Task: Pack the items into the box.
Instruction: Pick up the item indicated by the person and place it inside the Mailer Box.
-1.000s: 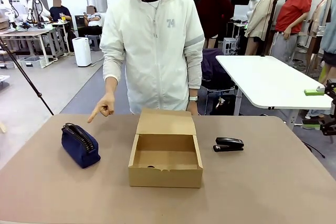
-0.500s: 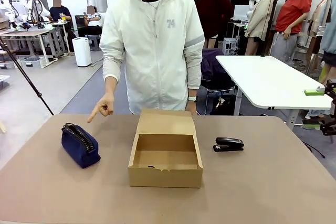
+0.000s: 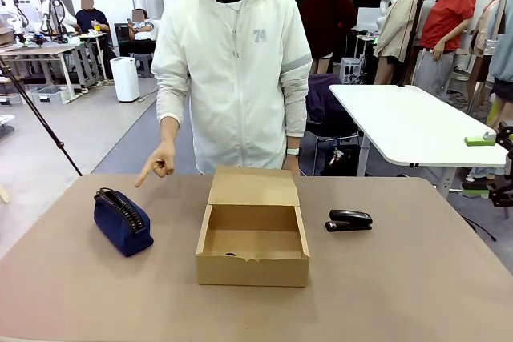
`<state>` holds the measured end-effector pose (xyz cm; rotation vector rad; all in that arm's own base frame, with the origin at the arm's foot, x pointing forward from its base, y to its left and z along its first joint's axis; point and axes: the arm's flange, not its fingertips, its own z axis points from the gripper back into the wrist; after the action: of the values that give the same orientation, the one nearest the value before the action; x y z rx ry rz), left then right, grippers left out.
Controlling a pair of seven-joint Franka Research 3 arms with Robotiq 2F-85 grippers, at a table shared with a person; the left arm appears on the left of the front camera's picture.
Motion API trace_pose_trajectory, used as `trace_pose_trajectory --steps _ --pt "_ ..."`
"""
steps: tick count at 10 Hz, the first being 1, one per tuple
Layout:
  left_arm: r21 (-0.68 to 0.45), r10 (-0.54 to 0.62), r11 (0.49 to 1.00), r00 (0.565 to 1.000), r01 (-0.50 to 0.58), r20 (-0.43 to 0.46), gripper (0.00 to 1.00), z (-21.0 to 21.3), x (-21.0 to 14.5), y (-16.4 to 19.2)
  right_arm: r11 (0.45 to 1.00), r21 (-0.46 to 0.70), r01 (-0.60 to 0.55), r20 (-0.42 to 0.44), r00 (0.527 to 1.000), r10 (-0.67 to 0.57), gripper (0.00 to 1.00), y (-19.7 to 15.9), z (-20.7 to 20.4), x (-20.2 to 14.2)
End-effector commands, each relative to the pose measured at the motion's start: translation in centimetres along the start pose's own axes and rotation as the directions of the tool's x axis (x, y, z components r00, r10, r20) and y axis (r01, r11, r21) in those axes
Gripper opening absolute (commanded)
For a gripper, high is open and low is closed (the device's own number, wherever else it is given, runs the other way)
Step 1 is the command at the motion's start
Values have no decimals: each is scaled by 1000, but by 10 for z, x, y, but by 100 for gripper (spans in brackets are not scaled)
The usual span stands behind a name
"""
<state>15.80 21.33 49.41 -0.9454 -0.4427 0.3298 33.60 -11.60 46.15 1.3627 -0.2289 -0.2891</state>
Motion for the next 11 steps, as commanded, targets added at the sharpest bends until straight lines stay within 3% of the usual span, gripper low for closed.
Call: trace_pose_trajectory --steps 1,7,9,11 --pt "-194 35 981 998 -25 49 100 -39 65 -6 1000 0 0 -11 1000 0 100 4 4 1" --pt "-189 49 981 998 -40 42 100 -52 69 -8 1000 0 0 -11 1000 0 100 4 4 1" --pt "-76 -57 996 994 51 -89 100 -111 74 -40 1000 0 0 -11 1000 0 100 4 4 1" --pt "22 -185 980 948 197 -259 100 -174 68 -79 1000 0 0 -11 1000 0 100 4 4 1"
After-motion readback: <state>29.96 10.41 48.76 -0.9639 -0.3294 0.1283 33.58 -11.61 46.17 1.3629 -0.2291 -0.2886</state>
